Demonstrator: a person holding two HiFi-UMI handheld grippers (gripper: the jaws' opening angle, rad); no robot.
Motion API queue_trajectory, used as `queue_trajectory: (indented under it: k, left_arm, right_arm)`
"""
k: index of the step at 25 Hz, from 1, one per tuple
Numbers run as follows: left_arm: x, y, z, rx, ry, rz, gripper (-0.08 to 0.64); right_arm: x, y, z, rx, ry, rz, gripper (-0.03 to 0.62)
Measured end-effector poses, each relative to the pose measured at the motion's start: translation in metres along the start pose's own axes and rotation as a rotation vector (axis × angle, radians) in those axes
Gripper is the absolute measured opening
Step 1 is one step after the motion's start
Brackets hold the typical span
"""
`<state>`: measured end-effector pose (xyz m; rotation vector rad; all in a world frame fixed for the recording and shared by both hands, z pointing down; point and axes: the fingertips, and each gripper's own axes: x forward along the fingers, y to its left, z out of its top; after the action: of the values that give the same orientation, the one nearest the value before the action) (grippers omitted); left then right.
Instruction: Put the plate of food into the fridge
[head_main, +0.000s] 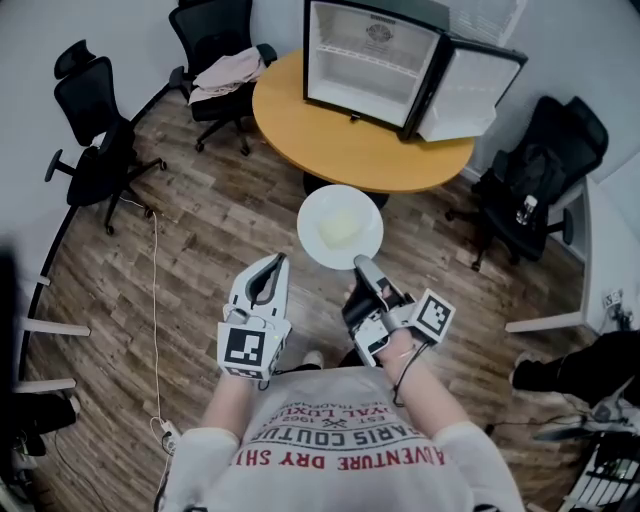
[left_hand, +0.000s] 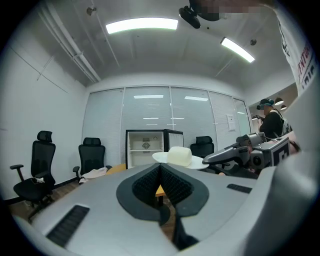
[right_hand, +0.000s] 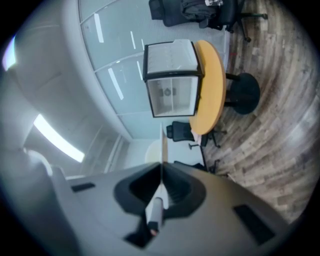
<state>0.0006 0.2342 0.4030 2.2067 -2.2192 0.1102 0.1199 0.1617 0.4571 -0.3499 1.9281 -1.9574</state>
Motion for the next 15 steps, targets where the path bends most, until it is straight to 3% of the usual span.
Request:
queue_trajectory:
  k: [7, 15]
  left_arm:
    - [0.035, 0.036, -0.015, -0.033, 0.039, 0.032, 0.028]
    - [0.09, 0.06, -0.02, 0.006, 0.04, 0.082, 0.029]
  right_arm:
    - [0.055, -0.01, 0.02, 0.015, 0.039, -0.016, 0.035]
    - [0.107, -0.029, 0.064, 0.03, 0.086, -0.025, 0.035]
